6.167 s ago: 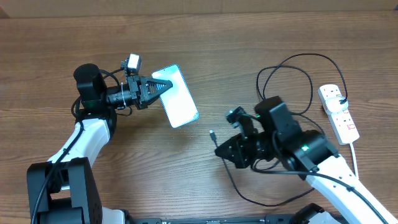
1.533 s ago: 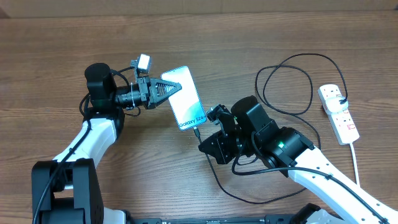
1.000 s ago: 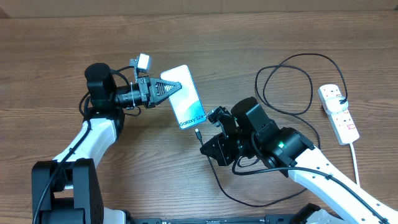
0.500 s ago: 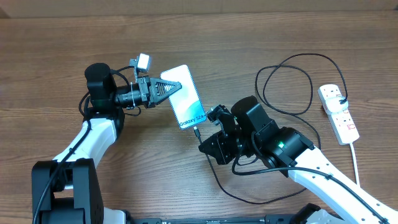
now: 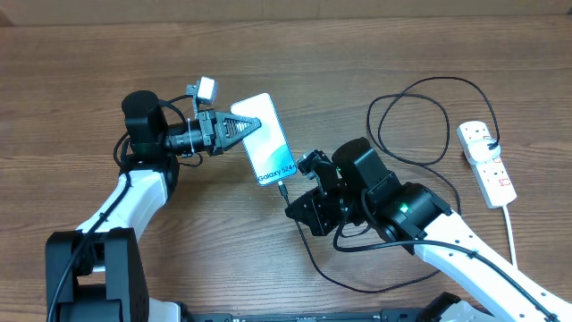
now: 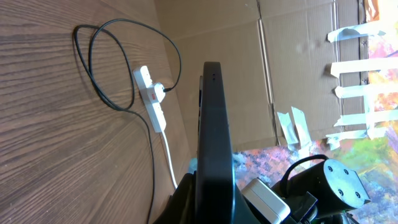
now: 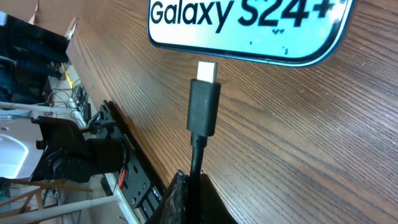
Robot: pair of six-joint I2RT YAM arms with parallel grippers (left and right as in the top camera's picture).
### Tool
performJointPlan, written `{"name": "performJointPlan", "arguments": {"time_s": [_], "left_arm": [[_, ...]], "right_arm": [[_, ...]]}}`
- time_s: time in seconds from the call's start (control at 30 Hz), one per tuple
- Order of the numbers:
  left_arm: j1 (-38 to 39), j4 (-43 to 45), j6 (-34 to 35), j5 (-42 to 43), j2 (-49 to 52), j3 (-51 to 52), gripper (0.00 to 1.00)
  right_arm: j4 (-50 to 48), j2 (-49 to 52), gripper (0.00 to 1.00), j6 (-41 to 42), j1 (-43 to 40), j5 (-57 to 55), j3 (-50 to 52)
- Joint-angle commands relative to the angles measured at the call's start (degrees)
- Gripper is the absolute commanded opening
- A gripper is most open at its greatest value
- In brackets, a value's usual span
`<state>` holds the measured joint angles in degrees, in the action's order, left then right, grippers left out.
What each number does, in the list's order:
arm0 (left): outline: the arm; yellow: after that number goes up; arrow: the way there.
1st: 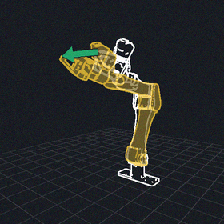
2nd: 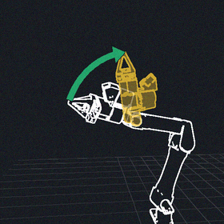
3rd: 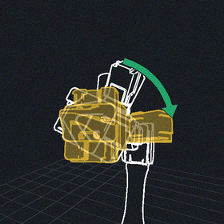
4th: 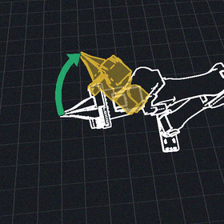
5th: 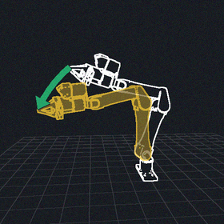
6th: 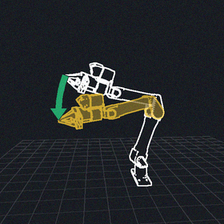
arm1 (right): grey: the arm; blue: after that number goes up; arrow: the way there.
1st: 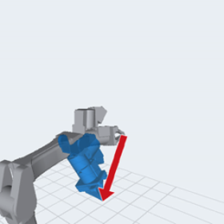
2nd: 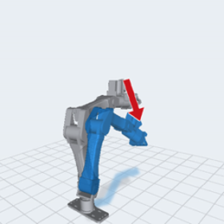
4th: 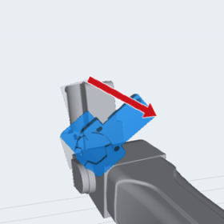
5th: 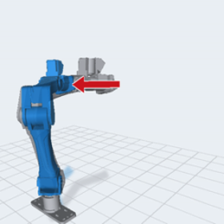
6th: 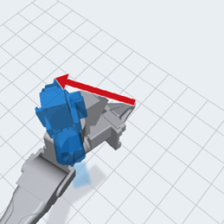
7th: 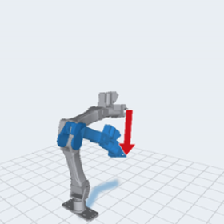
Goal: Plug charger to phone and switch on socket
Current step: 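Press the USB-C plug further into the phone port with the right gripper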
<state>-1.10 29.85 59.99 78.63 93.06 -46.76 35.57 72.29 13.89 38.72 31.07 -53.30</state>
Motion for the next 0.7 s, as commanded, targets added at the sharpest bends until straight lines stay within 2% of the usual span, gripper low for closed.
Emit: {"name": "performJointPlan", "arguments": {"time_s": [0.0, 0.67], "left_arm": [[0.42, 0.37, 0.48, 0.9, -0.17, -1.01, 0.04], [0.5, 0.37, 1.77, 1.99, -0.17, -1.01, 0.04]], "right_arm": [[-0.35, -0.15, 0.04, -0.37, 0.28, -0.17, -0.42], [-0.85, -0.15, 0.04, -0.37, 0.28, -0.2, -0.42]]}}
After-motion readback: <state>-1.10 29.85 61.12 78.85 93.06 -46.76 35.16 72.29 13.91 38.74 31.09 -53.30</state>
